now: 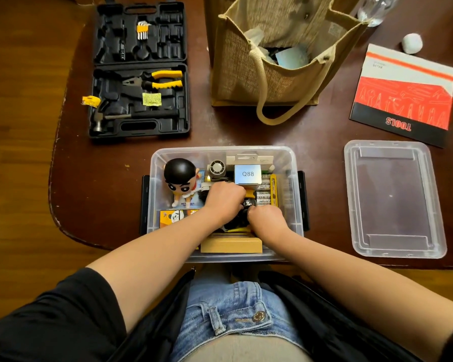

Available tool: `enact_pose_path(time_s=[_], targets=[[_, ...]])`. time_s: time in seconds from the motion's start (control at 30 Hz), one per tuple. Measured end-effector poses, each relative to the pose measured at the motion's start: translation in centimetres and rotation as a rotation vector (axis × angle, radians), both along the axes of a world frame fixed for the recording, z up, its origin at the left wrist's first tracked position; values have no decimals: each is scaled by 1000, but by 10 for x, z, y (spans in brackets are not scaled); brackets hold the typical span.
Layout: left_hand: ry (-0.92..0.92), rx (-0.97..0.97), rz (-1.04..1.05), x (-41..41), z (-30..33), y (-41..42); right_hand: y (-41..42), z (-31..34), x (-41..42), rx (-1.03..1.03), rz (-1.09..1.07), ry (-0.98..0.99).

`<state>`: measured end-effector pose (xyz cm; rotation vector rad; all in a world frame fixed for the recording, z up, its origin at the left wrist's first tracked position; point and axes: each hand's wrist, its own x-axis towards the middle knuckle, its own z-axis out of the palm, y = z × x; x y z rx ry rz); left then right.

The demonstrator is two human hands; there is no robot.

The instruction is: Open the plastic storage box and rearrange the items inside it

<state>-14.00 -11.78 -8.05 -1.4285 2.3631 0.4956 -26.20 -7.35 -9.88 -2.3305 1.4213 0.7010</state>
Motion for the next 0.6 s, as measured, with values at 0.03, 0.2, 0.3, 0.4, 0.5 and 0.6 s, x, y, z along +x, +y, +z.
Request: enact_pose_path(time_s=[0.03,0.2,0.3,0.4,0.5,0.6], targets=[[-1,-1,-1,0,0,0,-1,0,1,2,64,10],[7,1,-8,0,2,0,-10,0,4,16,240,42],[6,3,-18,0,3,0,-10,3,4,10,190,44],[78,77,-107,4,4,6,-6,3,-2,20,42,-8],[138,185,-273,10,5,15,-3,2,-7,25,-83,-64],[169,213,-308,20,2,20,-3,1,-9,47,-166,-103]])
